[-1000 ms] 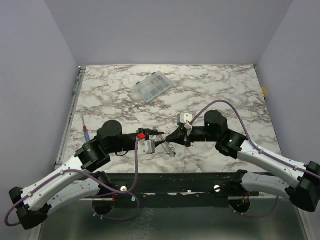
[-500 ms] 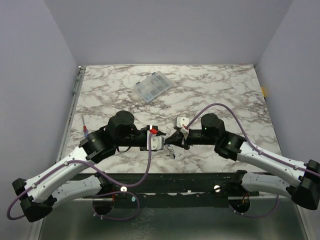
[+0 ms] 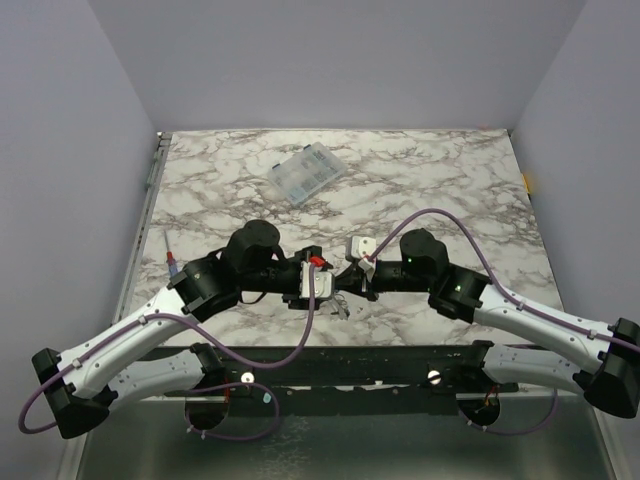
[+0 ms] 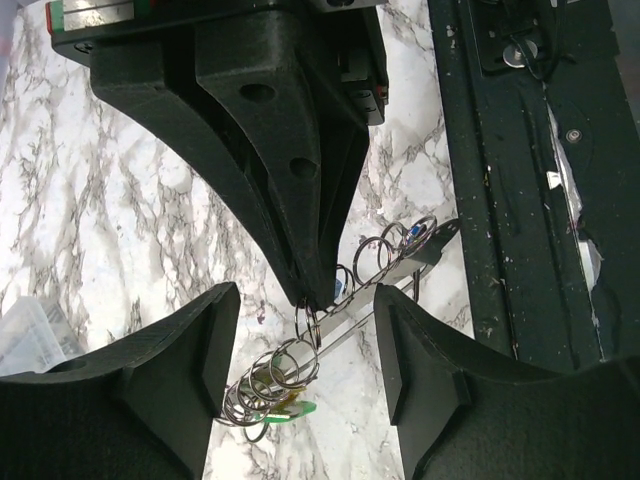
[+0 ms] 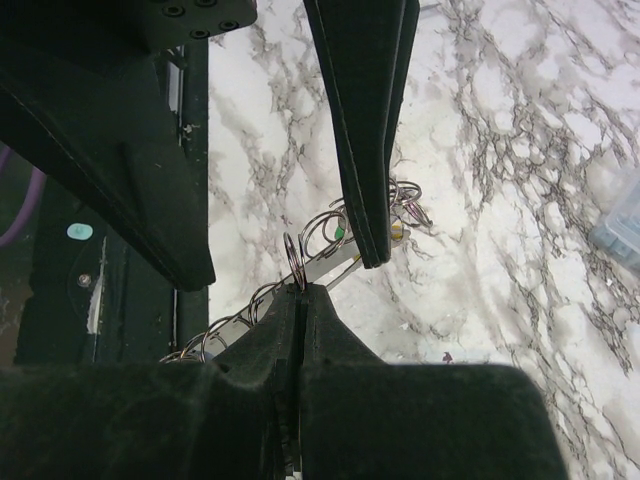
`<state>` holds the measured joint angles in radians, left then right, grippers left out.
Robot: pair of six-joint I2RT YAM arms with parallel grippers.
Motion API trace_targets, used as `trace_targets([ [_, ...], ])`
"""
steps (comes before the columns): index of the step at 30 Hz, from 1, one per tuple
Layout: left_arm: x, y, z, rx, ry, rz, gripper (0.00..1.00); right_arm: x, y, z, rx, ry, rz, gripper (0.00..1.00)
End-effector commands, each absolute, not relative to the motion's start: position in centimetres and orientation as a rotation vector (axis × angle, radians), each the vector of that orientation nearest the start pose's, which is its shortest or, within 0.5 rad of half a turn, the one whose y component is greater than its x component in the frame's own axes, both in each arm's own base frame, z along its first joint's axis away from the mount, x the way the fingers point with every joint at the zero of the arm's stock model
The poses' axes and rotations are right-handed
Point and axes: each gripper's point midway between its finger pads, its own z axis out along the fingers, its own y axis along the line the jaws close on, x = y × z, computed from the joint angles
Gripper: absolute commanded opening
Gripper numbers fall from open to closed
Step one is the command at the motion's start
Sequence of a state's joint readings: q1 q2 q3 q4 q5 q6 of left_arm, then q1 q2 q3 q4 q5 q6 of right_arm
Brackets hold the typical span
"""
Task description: Put the keys on the keyring
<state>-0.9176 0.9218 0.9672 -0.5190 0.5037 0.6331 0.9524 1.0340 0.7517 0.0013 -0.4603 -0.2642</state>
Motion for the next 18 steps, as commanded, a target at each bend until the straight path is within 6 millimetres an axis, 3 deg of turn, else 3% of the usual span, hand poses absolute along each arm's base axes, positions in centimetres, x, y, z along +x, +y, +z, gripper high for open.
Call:
trace_targets([
  [1,13.3,-27.6,25.2,1.670,1.217,-0.682,0.61,15.1,32.9,24.7,-1.332,1.303,0.869,0.01],
  [8,14.3,-27.3,24.4,1.676,1.234,-0.605,0.49,14.8,32.9,24.9,-1.335,1.292,0.871,0.01],
  [18,14.8,-27.1,23.7,1.682,1.250,-0.572,0.45,14.6,33.0,25.2,-1.333,1.284,0.849,0.01],
])
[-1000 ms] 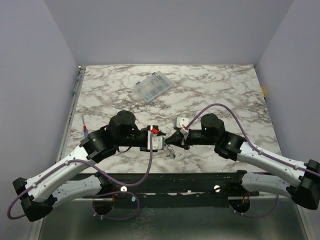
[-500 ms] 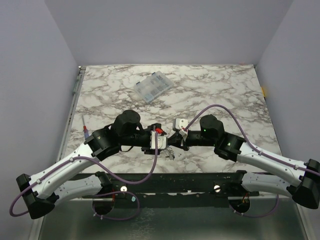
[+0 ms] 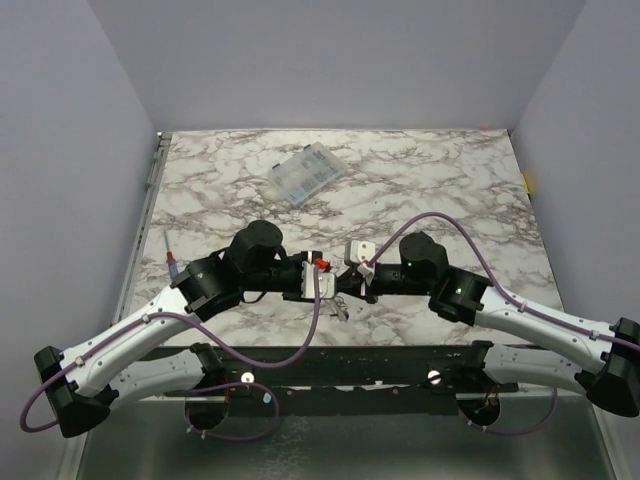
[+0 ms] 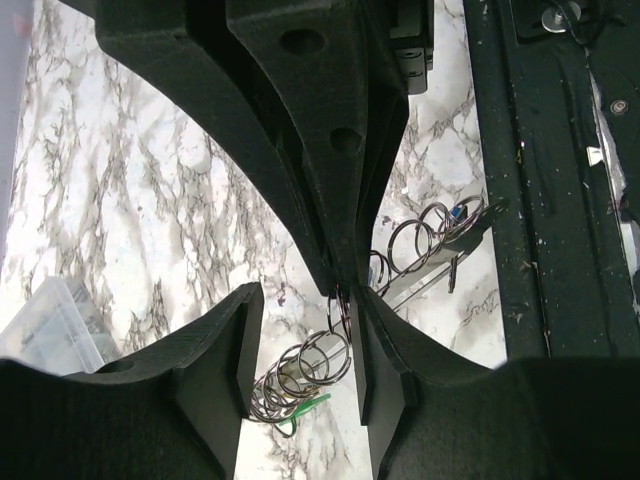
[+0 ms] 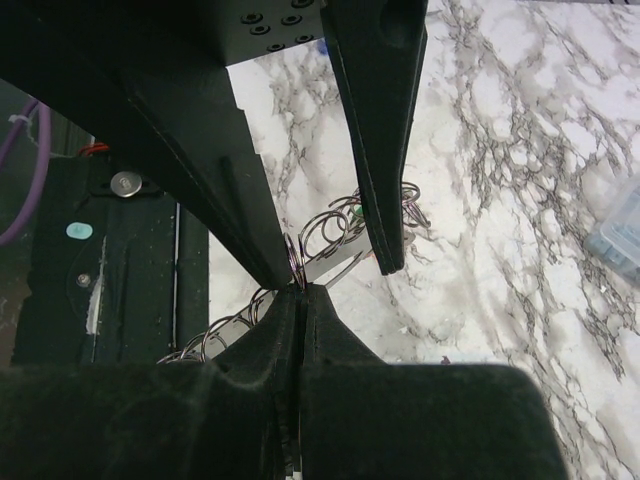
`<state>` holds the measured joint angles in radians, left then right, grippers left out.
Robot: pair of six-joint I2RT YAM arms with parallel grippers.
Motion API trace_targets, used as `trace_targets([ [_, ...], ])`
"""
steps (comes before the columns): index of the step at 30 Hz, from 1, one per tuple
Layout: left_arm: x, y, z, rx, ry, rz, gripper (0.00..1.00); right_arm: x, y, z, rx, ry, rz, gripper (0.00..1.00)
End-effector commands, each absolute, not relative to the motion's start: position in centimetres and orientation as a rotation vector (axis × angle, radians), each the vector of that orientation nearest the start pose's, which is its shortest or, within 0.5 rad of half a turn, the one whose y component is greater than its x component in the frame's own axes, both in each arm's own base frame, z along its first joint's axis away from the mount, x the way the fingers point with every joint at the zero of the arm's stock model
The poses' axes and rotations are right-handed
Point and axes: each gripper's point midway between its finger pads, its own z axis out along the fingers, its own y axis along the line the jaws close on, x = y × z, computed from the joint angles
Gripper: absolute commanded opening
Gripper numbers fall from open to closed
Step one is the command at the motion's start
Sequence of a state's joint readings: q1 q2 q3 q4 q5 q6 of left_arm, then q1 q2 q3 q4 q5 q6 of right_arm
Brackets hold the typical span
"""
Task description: Put the keys on the keyring
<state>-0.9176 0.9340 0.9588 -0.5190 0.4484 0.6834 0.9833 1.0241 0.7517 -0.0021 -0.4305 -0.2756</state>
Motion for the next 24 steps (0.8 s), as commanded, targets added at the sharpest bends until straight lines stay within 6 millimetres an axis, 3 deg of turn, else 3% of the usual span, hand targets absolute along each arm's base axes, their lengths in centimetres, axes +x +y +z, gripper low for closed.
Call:
trace_targets([
  [1,14.8,-27.0,23.7,1.682,1.252,-0.569,0.44,14.7,33.0,25.2,-1.332,1.284,0.846,0.01],
  [11,14.8,-26.8,23.0,1.687,1.272,-0.564,0.24,14.4,32.8,24.7,-1.345,1.304,0.833,0.01],
  [20,14.5,-26.9,22.5,1.701,1.279,-0.590,0.24,14.6,32.8,24.7,-1.336,1.306,0.816,0.01],
  [24,14.2,-27.2,22.3,1.714,1.276,-0.611,0.18,14.6,32.8,24.7,-1.337,1.306,0.814,0.01],
])
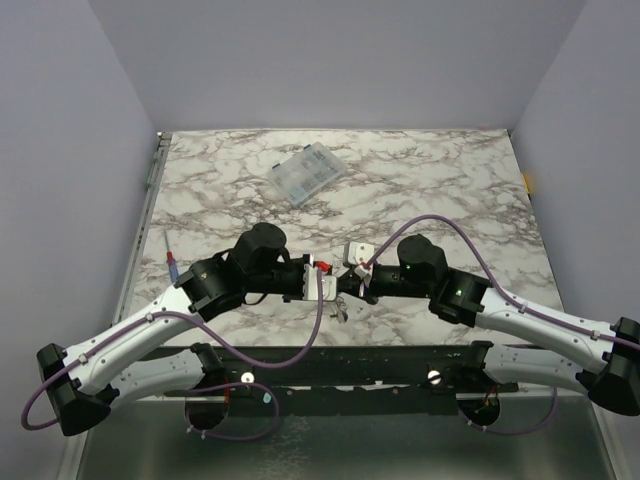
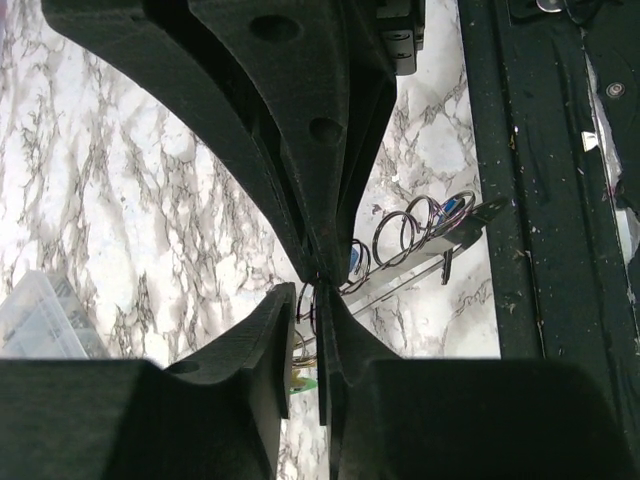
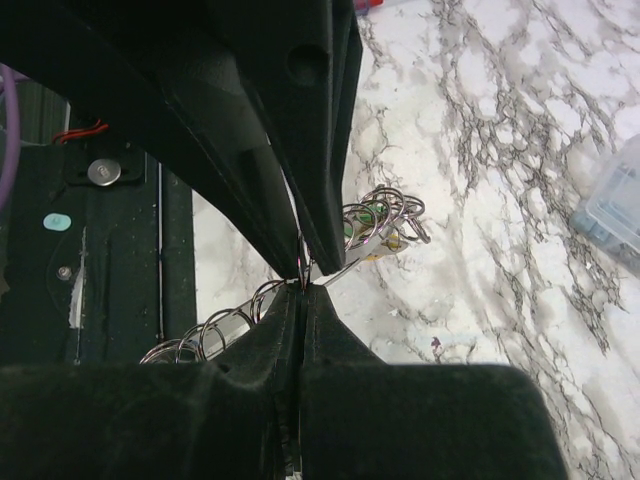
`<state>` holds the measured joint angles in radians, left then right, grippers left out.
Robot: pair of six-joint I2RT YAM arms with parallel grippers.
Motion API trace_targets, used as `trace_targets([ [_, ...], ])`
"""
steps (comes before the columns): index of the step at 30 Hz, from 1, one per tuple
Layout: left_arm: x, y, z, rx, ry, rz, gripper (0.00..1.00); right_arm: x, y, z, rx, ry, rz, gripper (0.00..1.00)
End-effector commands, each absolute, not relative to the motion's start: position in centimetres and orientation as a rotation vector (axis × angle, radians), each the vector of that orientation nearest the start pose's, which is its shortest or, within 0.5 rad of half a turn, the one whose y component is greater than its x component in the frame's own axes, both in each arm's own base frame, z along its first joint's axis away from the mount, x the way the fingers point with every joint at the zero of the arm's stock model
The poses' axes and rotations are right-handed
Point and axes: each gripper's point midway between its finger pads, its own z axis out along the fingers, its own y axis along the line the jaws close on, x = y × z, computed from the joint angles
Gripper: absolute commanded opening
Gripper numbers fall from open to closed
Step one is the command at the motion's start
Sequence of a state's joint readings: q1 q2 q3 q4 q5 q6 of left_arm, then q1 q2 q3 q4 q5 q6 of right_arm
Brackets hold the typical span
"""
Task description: Put the keys on the keyring
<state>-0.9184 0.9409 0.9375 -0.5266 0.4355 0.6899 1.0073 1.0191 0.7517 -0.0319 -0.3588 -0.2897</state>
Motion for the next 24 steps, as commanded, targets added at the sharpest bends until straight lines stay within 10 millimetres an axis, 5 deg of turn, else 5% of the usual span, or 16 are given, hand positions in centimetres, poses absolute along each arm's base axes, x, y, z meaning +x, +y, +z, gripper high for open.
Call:
trace_targets([
  [1,14.2,-27.2,22.2,1.718,1.275,-0.618,0.13,14.6,32.8,24.7,-1.335,1.304,0.812,0.01],
  [4,13.6,-27.4,22.1,1.736,1.256,-0.650,0.00,14.7,32.7,24.8,-1.331,1.302,0.808,0.01],
  [16,13.6,-28.7,23.1,1.663,1.146,-0.692,0.00,15.7,32.3,25.8,-1.246,1.293,0.767,0.02],
  [24,13.6,-28.9,24.7,1.491,1.026,-0.697,0.00,15.8,32.0,26.5,-1.212,1.270,0.762,0.22],
])
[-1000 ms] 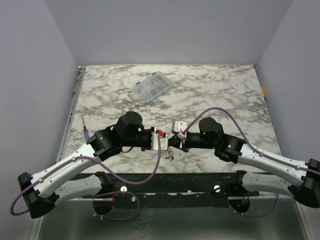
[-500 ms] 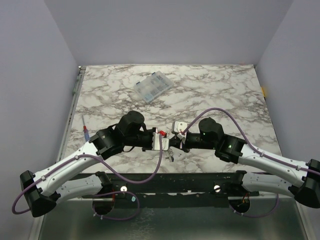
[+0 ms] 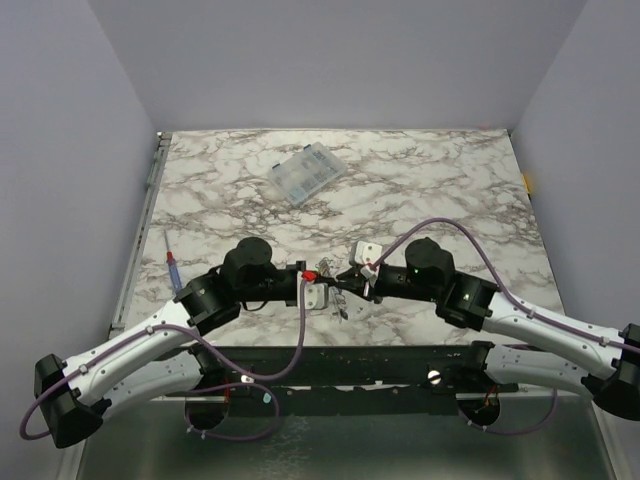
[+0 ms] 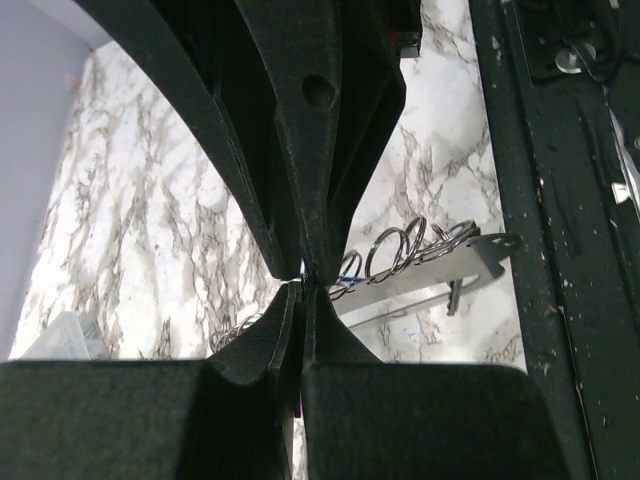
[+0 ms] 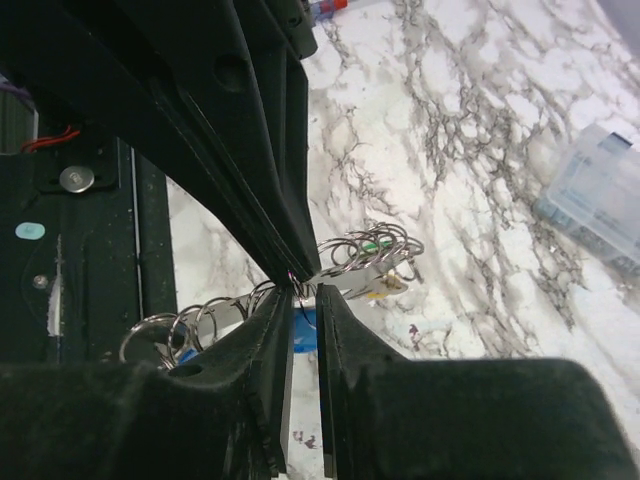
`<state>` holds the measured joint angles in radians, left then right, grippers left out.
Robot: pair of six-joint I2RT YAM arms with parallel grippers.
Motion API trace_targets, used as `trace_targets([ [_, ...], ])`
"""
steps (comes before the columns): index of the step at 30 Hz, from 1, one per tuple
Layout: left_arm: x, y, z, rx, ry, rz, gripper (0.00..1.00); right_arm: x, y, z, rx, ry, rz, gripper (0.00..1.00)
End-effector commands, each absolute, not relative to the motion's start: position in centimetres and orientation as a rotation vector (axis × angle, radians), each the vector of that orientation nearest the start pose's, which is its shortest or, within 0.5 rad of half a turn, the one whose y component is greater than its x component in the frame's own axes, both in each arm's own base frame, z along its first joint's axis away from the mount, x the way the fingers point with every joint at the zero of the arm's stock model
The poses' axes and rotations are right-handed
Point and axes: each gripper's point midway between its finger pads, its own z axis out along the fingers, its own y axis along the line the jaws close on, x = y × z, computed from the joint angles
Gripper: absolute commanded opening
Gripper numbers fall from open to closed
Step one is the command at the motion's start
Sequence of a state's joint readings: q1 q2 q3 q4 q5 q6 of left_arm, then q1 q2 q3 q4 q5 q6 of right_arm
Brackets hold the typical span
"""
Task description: Put the keys on the keyring
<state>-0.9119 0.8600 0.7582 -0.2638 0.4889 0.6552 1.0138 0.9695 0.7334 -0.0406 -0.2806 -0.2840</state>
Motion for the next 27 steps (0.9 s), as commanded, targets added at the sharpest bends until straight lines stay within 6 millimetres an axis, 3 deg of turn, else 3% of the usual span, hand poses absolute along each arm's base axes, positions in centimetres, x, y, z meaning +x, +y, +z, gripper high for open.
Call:
trace_targets([
  [1,13.5,-28.8,24.8,1.466,1.016,-0.701,0.00,15.8,32.0,26.6,-1.211,1.269,0.762,0.25],
  [4,13.5,-28.7,25.4,1.392,0.987,-0.715,0.00,15.7,32.0,26.7,-1.210,1.264,0.764,0.31],
  [17,13.2,-27.4,28.0,1.148,0.883,-0.756,0.00,15.5,32.5,27.2,-1.228,1.243,0.783,0.27],
  [27,13.0,-26.8,27.7,1.133,0.883,-0.744,0.00,16.0,32.4,26.7,-1.221,1.282,0.758,0.39],
])
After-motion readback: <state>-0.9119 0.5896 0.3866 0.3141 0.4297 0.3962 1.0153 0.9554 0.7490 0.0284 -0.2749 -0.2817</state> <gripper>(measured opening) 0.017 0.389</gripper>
